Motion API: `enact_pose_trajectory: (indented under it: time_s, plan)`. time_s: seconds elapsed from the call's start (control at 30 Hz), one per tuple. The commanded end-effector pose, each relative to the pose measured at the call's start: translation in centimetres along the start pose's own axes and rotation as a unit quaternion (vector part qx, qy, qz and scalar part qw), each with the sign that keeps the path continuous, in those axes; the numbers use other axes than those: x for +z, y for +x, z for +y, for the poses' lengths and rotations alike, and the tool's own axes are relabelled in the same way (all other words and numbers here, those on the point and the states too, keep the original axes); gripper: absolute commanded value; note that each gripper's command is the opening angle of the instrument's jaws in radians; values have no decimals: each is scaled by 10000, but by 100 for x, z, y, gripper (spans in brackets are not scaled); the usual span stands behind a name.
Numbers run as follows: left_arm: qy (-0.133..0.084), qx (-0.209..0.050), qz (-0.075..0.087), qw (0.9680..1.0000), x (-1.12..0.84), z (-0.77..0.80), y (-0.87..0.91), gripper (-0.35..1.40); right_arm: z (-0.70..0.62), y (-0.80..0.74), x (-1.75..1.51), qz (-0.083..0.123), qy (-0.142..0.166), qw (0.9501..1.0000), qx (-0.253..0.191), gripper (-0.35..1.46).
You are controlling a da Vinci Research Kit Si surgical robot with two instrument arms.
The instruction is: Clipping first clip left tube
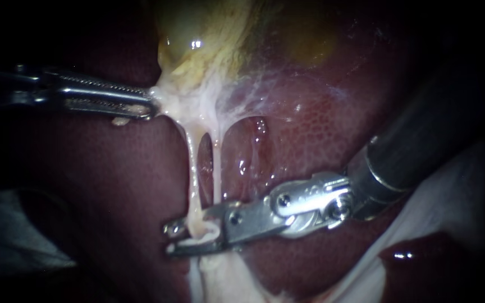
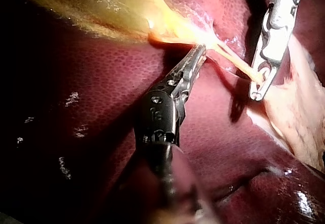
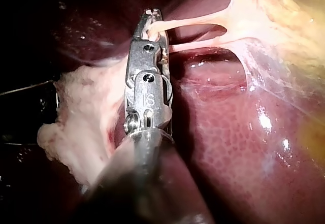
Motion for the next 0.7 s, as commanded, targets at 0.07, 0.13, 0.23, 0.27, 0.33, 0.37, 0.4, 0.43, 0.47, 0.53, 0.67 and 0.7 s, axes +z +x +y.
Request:
enact_pose_trajectory:
  time_s: [0.07,0.13,0.23,0.27,0.33,0.37,0.4,0.43,0.47,0.53,0.67,0.7]
  plan:
    - [1,-1,1,10000,0,0,0,-35,1,2,-2,6,4,10000,31,-35]
    - [1,-1,1,10000,0,0,0,-35,1,3,-3,10,-7,9999,122,-35]
    - [1,-1,1,10000,0,0,0,-35,3,5,-4,15,76,9995,304,-35]
    - [0,0,1,10000,0,0,0,-35,3,5,-5,17,89,9995,300,-35]
    - [0,0,1,10000,0,0,0,-35,4,6,-5,22,137,9995,280,-35]
    - [0,0,1,10000,0,0,0,-35,4,6,-5,23,157,9994,300,-35]
    - [0,0,1,10000,0,0,0,-35,4,6,-5,24,165,9994,296,-35]
    - [0,0,1,10000,0,0,0,-35,4,6,-5,25,165,9993,325,-35]
    - [0,0,1,10000,0,0,0,-35,4,6,-5,25,164,9992,355,-35]
    - [-1,0,0,10000,0,-1,0,-35,5,6,-5,25,164,9992,354,-35]
    - [-2,0,0,10000,1,-2,0,-35,5,4,-6,31,159,9978,647,-35]
    - [-3,0,0,10000,1,-2,0,-35,5,4,-6,36,154,9960,882,-25]
